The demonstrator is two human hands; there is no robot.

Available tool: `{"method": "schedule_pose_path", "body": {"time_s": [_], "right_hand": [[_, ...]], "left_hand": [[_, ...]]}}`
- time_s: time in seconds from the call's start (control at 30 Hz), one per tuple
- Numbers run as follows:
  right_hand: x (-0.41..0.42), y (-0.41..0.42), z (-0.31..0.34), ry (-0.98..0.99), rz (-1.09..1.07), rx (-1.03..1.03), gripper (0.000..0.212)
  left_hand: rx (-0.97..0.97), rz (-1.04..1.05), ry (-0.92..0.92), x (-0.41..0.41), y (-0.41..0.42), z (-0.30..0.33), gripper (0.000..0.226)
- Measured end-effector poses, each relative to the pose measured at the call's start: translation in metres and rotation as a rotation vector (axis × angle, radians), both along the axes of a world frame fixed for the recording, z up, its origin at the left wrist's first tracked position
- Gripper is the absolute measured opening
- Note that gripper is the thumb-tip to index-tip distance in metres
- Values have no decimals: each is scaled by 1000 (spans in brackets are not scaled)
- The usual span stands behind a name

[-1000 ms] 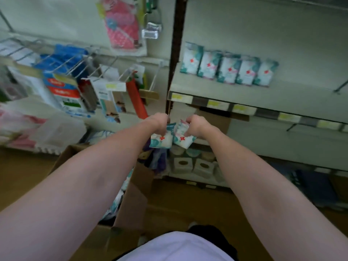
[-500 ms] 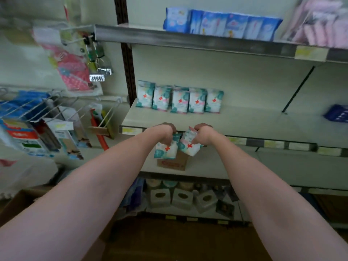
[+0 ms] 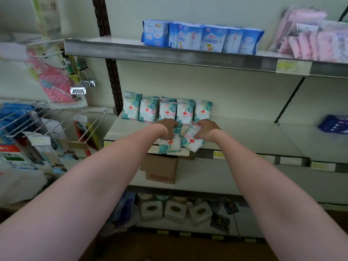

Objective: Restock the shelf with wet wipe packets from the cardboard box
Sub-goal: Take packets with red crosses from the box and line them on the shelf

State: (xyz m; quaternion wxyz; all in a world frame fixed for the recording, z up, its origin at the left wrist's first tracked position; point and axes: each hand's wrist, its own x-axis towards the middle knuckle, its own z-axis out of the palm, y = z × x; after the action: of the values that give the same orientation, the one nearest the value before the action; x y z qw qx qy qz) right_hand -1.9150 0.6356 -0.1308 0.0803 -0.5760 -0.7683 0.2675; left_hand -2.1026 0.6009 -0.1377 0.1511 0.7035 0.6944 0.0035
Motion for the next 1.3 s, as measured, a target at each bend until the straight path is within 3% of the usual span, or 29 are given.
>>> {"method": "schedule_pose_path", "body": {"time_s": [0.2, 0.37, 0.5, 0.57, 0.63, 0.73, 1.0, 1.13, 1.3], "right_hand": [[-1, 31, 9, 77, 20, 48, 70], [-4, 58, 7, 87, -52, 46, 46], [-9, 74, -2, 138, -140, 29, 58], [-12, 80, -9, 130, -149, 19, 51], [-13, 86, -16, 55, -127, -5, 41], [-14, 94, -25, -71, -104, -18, 43], [-24, 101, -38, -338, -4, -93, 79], [-20, 107, -50, -240, -14, -150, 90], [-7, 128, -53, 70, -237, -64, 60]], "left_hand": [[-1, -62, -42, -6, 40, 10, 68], [-31, -96, -60, -13, 74, 5, 75], [-72, -111, -29, -16, 102, -3, 77], [-88, -121, -16, -16, 113, -8, 76], [-102, -131, 3, -18, 121, -13, 77], [-125, -144, 25, -22, 128, -20, 80], [-106, -238, 45, -19, 143, -23, 82], [-98, -250, 51, -14, 147, -20, 79], [-115, -212, -4, -6, 156, -17, 81]]}}
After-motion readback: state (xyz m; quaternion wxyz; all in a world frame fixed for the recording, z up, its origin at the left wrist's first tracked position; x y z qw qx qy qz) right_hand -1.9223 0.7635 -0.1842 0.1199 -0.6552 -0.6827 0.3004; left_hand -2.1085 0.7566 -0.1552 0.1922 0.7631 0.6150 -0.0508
